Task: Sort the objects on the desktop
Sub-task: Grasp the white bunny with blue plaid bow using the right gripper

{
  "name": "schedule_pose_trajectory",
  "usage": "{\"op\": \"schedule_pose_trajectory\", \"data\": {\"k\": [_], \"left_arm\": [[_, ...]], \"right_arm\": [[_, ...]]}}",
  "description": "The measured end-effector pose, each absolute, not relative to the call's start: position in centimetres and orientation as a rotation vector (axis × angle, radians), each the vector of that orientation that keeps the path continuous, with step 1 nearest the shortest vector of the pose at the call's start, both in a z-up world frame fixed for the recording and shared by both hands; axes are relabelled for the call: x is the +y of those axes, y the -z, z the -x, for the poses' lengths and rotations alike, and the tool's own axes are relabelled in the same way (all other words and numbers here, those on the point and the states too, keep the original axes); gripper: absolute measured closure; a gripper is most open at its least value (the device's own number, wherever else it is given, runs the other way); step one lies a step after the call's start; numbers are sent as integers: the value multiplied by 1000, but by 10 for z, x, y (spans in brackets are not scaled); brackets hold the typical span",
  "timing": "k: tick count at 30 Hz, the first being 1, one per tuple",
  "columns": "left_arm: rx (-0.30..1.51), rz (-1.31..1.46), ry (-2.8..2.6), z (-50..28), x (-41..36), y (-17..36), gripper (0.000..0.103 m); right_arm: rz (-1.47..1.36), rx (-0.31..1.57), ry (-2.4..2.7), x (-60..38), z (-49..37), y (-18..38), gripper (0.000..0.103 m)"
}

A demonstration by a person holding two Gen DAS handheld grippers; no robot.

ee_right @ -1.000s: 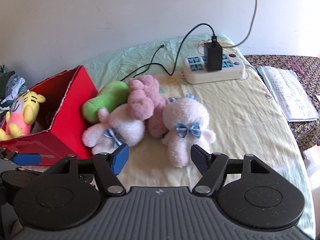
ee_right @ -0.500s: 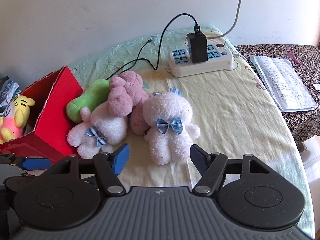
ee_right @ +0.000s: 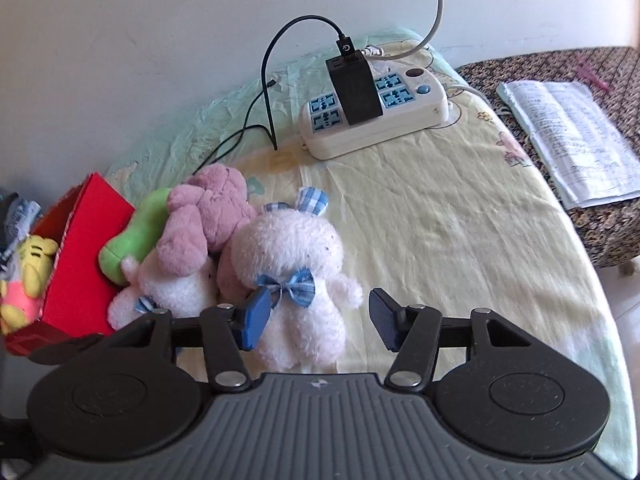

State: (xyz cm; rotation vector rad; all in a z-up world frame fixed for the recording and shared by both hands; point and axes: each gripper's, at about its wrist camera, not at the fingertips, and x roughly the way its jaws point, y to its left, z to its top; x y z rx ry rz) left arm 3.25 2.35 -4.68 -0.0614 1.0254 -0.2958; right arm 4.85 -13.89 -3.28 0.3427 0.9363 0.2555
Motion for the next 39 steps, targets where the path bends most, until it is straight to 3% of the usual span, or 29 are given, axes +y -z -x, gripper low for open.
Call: {"op": "schedule_pose_trajectory", "data": {"k": [5,9,18,25,26,27,31,33,36,39], "left_arm": [[1043,8,294,-47,10,58,4],[1082,25,340,-57,9,67,14],[1065,10,385,-63,7,70,14],[1020,-90,443,-51,-14,63,31],[1010,-113,457,-47,-19,61,38],[999,-145,455,-43,-24,60,38],[976,-181,471,-31,-29,58,37],[959,-182,437,-31,-26,59,30],[975,-139,444,-40,-21,58,27],[964,-121,424,-46,-16,56,13]], "right_arm": [[-394,943,-318,-138,-68,43,45],[-433,962,-339,-146,-84,59,45],[-525,1011,-441,-148,-99,82,45],[-575,1020,-474,-161,-88,83,65],[-580,1024,-481,-164,-85,83,70],[-570,1032,-474,-166,-82,83,83],[-591,1021,-462,-181,-65,80,84],[-553,988,-415,-186,-61,77,77],[-559,957,-394,-191,-67,77,57],[-577,919,-447,-185,-76,75,40]]}}
